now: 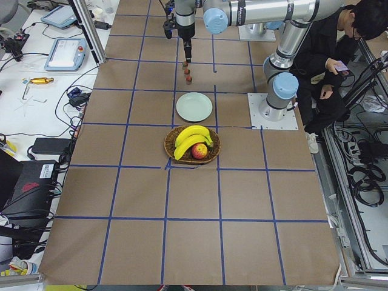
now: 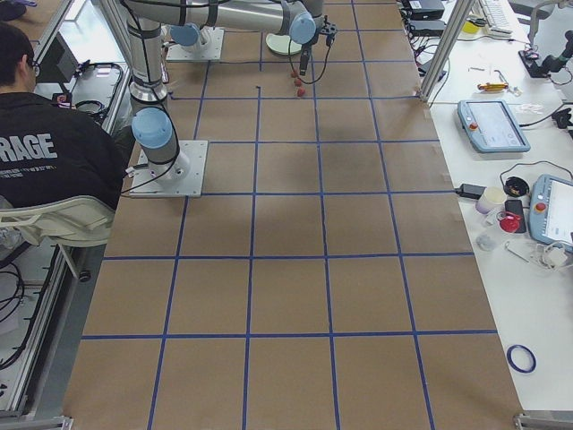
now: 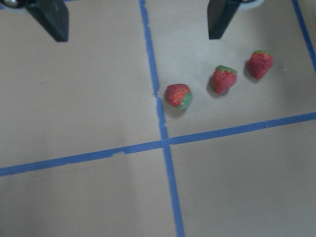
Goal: Collect all strawberries into plate
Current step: 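Raise the right arm away while the left arm starts toward the strawberries, then move the left gripper over the strawberry nearest the plate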
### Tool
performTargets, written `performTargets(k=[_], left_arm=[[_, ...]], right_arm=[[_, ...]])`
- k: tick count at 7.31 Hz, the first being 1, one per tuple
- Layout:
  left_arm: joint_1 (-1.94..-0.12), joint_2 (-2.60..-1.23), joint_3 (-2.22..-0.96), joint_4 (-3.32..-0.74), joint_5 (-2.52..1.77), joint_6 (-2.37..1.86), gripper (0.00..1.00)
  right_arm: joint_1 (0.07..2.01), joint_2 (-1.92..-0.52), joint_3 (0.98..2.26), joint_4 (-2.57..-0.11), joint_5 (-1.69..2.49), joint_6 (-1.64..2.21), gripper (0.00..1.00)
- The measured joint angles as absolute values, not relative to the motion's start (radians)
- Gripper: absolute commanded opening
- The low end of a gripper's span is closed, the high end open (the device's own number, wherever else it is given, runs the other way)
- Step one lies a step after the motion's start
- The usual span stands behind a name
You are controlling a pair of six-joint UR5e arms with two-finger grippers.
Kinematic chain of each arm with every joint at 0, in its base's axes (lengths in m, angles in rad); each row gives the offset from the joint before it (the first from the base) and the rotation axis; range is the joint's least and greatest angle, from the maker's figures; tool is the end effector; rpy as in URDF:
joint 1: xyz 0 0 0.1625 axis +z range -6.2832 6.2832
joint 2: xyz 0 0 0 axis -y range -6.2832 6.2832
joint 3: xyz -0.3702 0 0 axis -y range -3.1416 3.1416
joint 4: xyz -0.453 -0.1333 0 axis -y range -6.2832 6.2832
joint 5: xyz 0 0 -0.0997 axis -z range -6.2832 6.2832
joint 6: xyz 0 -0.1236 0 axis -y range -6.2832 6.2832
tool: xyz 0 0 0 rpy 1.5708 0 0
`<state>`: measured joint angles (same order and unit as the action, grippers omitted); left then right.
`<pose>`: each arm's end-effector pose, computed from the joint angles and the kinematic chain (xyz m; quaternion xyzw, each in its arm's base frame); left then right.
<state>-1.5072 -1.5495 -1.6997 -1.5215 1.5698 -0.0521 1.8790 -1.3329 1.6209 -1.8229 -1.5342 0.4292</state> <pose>-0.0992 -0.5422 0.3548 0.0578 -0.9979 -0.0291 0.0007 0.3184 -0.5459 0.2666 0.0608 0.9978 0.0233 0.0106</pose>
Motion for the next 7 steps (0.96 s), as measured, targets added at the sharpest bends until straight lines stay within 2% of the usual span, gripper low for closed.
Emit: performTargets(k=[3,7], left_arm=[[-1.547,-1.578,-1.714,-1.507,1.535,-0.126,1.0],[-1.599,-1.659,-1.729,-1.453,1.515,-0.14,1.0]], right_arm=[[1.806,-1.407,1.612,-1.751,-1.601,0.297,1.0],[1.731,-1.456,1.486,-1.551,-1.596,0.205,1.0]])
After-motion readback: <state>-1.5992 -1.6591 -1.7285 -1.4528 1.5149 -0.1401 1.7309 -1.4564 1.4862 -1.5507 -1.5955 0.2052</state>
